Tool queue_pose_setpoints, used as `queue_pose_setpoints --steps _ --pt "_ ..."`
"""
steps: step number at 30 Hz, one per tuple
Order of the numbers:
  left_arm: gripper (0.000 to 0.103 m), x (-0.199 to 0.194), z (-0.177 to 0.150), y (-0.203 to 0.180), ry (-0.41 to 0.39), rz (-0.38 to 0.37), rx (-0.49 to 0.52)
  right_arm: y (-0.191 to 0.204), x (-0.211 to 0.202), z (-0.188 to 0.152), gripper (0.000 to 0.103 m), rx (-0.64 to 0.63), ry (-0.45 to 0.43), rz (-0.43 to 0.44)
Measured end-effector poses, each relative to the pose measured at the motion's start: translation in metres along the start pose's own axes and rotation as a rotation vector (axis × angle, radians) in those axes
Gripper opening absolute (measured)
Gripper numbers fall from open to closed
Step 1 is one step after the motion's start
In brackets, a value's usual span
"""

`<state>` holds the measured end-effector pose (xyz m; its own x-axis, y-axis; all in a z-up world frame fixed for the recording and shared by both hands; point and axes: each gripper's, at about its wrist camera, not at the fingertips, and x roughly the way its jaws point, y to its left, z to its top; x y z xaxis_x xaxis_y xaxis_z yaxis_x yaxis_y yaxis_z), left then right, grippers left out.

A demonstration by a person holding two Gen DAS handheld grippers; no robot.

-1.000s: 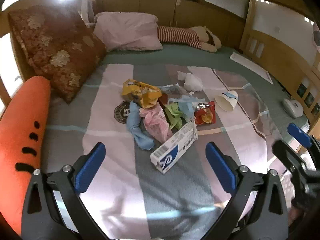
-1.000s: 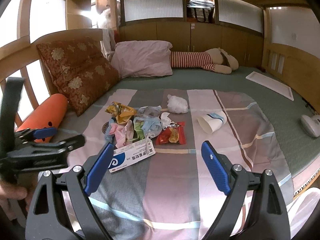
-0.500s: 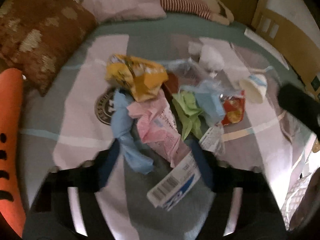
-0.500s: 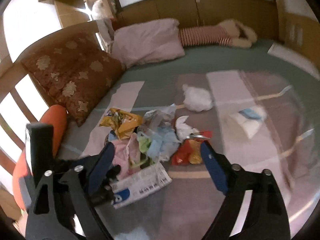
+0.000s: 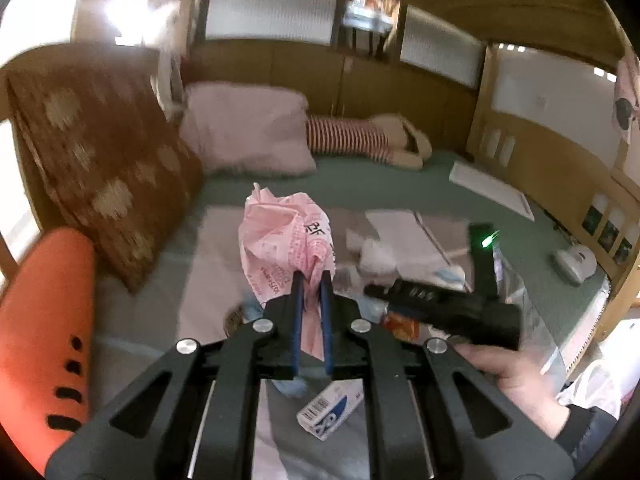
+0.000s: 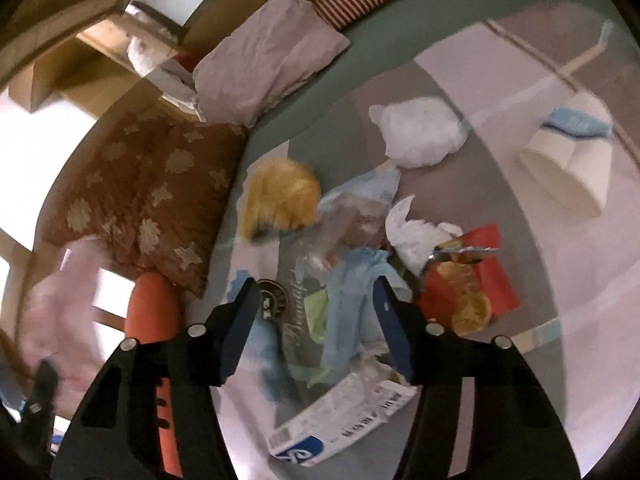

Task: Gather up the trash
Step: 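Grasp the pink plastic bag with the left tool while the right tool grasps the red chip bag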

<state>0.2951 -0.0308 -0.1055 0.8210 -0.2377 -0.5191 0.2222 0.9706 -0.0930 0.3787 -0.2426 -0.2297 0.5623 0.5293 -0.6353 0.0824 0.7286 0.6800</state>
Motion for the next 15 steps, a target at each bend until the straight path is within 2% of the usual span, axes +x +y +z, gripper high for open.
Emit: queue_pose_setpoints --steps 3,6,9,11,13,15 --pt "0.009 -0.019 0.003 0.007 -0.065 0.024 0.007 -0.004 0.007 -0.001 0.055 0.033 0.001 -0.032" --pt "0.009 -0.035 0.003 0.015 -0.09 0.005 -0.021 -0.006 0.014 -0.001 0.053 0.053 0.021 -0.006" --pt "0.009 -0.045 0.004 0.019 -0.101 -0.001 -0.028 -0.007 0.02 0.003 0.037 0.046 0.014 -0.011" --pt "0.009 -0.045 0.004 0.019 -0.098 0.001 -0.028 -0.009 0.024 0.005 0.01 0.044 0.016 -0.018" --pt "0.009 -0.04 0.002 0.019 -0.083 0.009 -0.024 -0.012 0.025 0.005 0.001 0.038 0.016 -0.027" --pt "0.009 -0.04 0.0 0.018 -0.071 0.009 -0.026 -0.012 0.018 0.005 0.001 0.018 -0.012 -0.038"
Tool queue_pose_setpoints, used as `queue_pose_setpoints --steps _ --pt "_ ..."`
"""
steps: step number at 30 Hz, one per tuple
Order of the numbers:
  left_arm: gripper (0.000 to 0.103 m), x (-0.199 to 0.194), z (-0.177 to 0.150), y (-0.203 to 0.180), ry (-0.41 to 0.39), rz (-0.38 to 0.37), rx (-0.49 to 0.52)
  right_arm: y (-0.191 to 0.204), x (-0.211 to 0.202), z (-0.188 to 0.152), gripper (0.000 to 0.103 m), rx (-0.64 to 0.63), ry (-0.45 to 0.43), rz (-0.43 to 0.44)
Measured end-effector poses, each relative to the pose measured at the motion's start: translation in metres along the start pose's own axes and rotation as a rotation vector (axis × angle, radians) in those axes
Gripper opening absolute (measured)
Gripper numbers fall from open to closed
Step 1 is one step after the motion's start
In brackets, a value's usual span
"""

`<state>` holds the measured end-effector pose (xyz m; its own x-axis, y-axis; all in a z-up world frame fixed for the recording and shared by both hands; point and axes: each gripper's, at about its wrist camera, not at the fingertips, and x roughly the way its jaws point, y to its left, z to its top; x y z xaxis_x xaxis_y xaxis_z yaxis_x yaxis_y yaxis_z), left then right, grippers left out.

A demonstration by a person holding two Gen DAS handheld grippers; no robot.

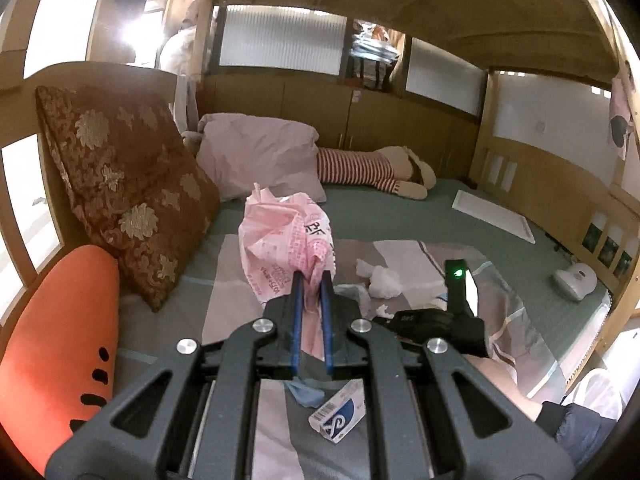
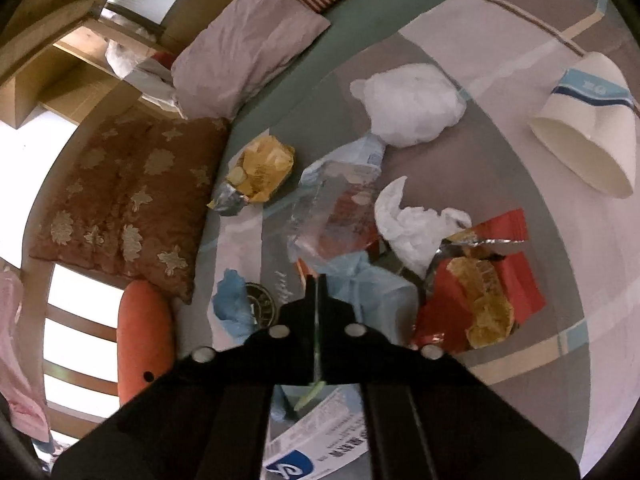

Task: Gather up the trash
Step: 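Grasp the pink plastic bag with the left tool while the right tool grasps the red chip bag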

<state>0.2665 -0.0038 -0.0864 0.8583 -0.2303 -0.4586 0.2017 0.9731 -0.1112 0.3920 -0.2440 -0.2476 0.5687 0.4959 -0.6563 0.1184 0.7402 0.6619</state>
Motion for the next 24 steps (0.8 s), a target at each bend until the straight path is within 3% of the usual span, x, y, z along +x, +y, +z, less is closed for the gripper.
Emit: queue_pose_setpoints --steps 6,9,10,11,12,13,19,21,23,24 --pt "0.009 0.007 -0.002 0.0 0.022 -0.005 -0.008 0.015 -0.042 0.004 0.001 -0.112 -0.091 0.005" --pt "0.009 0.011 -0.003 -0.001 0.038 -0.009 -0.004 0.022 -0.05 0.003 0.001 -0.172 -0.046 -0.021" --pt "0.009 0.012 -0.004 -0.002 0.042 -0.011 -0.001 0.019 -0.049 0.0 0.013 -0.174 -0.018 -0.049" --pt "0.009 0.013 -0.005 -0.003 0.044 -0.011 0.003 0.015 -0.049 -0.003 0.046 -0.169 -0.012 -0.086" --pt "0.009 0.013 -0.005 -0.004 0.045 -0.011 0.006 0.007 -0.049 -0.006 0.059 -0.159 -0.025 -0.131" --pt "0.009 0.013 -0.006 -0.005 0.044 -0.01 0.009 0.0 -0.045 -0.008 0.062 -0.162 -0.022 -0.184" --pt "0.01 0.016 -0.007 -0.004 0.055 -0.009 0.009 -0.039 -0.015 -0.001 0.062 -0.12 0.006 -0.339" --pt "0.01 0.018 -0.007 -0.003 0.06 -0.007 0.012 -0.045 -0.004 -0.002 0.057 -0.139 0.016 -0.343" --pt "0.01 0.019 -0.008 -0.004 0.064 -0.005 0.014 -0.044 0.005 -0.002 0.02 -0.177 0.04 -0.337" --pt "0.01 0.02 -0.008 -0.003 0.067 -0.005 0.014 -0.042 0.002 -0.002 0.01 -0.181 0.027 -0.338"
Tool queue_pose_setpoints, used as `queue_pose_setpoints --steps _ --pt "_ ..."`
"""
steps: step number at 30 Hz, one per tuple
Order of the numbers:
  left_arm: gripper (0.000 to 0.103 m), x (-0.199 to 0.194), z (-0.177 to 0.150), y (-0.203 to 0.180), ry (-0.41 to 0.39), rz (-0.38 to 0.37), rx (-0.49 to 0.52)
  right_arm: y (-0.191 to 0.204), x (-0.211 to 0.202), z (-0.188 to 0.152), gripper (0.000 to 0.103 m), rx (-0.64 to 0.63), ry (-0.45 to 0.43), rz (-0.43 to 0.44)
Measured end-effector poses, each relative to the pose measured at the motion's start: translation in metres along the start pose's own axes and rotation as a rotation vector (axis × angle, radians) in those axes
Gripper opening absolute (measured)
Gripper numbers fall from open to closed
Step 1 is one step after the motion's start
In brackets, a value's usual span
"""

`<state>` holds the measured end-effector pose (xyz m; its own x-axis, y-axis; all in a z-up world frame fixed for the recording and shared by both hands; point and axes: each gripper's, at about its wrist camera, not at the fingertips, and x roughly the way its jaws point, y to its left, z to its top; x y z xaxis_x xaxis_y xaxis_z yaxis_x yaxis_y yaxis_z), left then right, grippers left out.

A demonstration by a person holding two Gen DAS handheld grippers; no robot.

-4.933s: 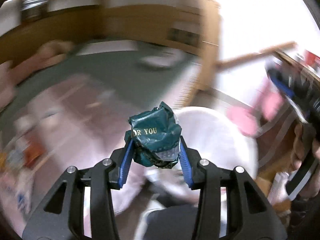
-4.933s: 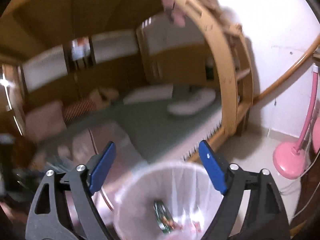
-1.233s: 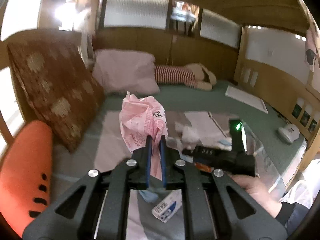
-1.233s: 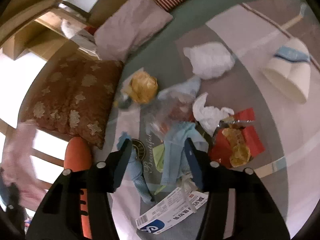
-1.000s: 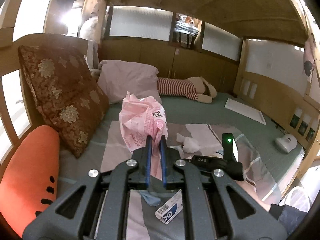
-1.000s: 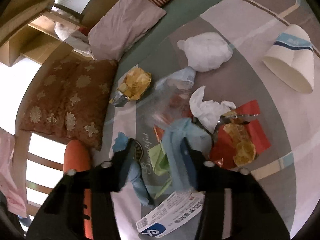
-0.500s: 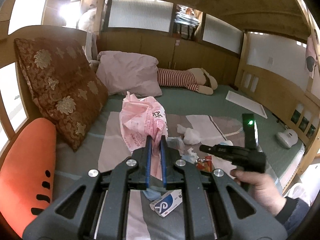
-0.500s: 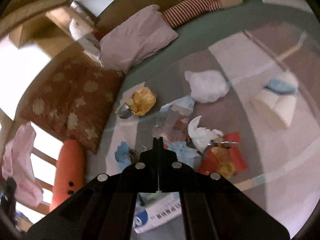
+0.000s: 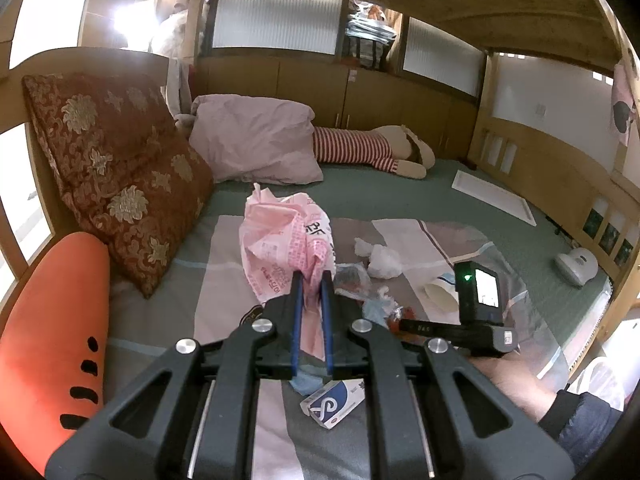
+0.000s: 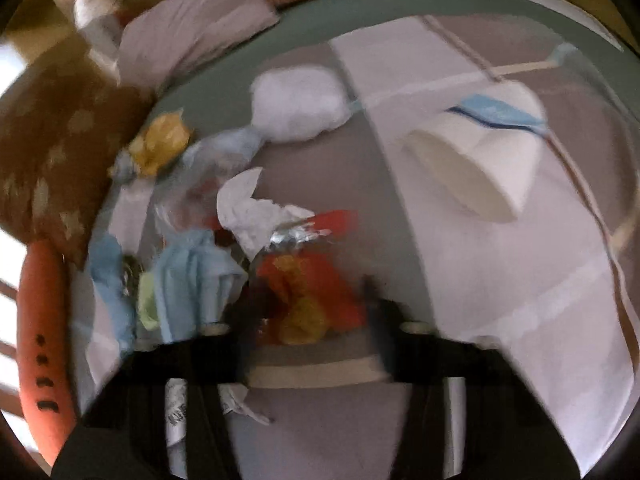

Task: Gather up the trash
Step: 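Grasp the pink plastic bag with the left tool while the right tool grasps the red chip bag, then carry both bags to the white wastebasket and release them from both tools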

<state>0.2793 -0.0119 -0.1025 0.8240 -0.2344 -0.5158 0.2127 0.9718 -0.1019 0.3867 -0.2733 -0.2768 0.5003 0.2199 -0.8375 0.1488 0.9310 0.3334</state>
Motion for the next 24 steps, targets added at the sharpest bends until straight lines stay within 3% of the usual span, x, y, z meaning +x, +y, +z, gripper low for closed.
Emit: queue_pose_setpoints --steps 1,5,8,14,19,24 --pt "0.01 0.0 0.0 0.0 0.0 -0.001 -0.001 0.002 -0.006 0.001 0.004 -0.004 -0.013 0.001" --pt "0.01 -0.001 0.001 -0.001 -0.002 -0.007 -0.003 0.025 -0.06 0.004 0.003 -0.084 -0.107 0.026" --pt "0.01 -0.003 0.001 -0.001 -0.005 -0.013 -0.004 0.044 -0.124 -0.002 0.003 -0.179 -0.228 0.039" --pt "0.01 -0.007 0.0 -0.003 -0.002 -0.034 0.001 0.057 -0.22 -0.052 0.003 -0.292 -0.441 0.029" --pt "0.01 -0.013 -0.009 -0.016 0.018 -0.054 0.027 0.05 -0.242 -0.093 0.003 -0.323 -0.505 -0.014" --pt "0.01 -0.013 -0.027 -0.028 0.069 -0.083 0.025 0.051 -0.239 -0.097 0.003 -0.349 -0.496 -0.026"
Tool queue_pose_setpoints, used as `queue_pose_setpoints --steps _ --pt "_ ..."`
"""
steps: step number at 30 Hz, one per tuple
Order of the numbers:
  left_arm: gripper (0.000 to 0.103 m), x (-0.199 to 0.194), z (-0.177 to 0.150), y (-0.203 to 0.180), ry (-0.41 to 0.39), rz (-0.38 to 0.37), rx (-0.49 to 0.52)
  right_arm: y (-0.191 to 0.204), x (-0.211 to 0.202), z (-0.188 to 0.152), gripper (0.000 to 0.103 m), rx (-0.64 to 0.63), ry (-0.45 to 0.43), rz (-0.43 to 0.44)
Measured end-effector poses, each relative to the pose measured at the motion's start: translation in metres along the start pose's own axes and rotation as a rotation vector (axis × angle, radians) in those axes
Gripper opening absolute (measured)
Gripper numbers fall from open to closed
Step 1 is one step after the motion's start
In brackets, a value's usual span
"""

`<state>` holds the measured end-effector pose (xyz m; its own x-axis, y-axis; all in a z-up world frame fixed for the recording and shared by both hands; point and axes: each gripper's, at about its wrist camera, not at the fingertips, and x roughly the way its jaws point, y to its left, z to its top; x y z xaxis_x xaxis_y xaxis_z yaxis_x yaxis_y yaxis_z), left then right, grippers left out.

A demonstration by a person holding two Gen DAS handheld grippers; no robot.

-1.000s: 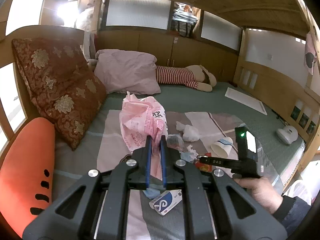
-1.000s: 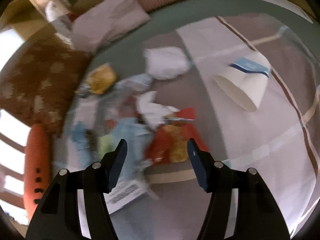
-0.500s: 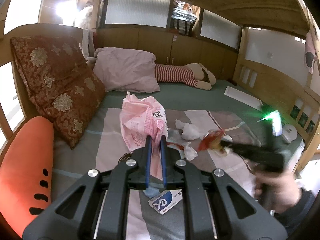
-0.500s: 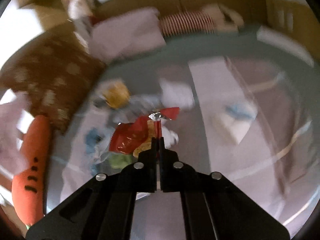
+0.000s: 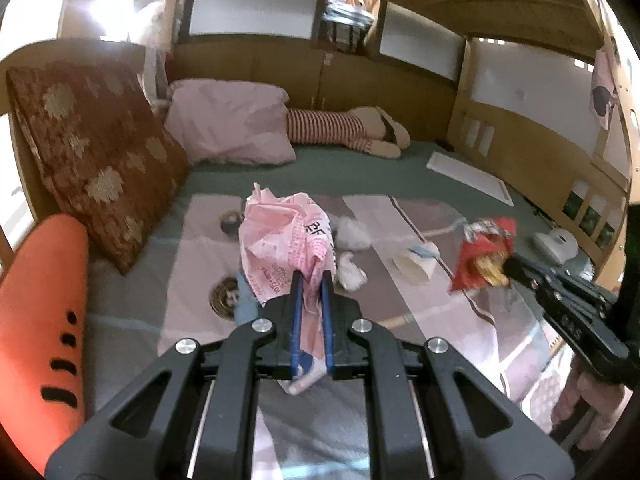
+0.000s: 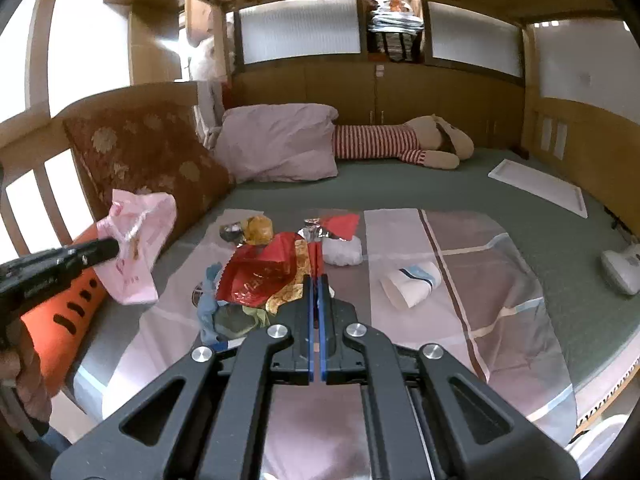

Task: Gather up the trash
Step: 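Carry both bags to the white wastebasket and release them from both tools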

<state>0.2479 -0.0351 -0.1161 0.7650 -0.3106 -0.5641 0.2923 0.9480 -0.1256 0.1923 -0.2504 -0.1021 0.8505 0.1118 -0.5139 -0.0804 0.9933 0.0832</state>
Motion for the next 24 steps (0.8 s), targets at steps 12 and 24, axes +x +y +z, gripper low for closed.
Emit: queue_pose_setpoints --steps 12,24 --pt "0.01 0.011 -0.009 -0.012 0.026 0.026 0.038 0.004 0.005 -0.002 0.003 -0.003 0.029 0.026" --pt "0.01 0.013 -0.01 -0.011 0.037 0.026 0.045 0.011 0.006 -0.004 0.003 -0.024 0.035 0.015"
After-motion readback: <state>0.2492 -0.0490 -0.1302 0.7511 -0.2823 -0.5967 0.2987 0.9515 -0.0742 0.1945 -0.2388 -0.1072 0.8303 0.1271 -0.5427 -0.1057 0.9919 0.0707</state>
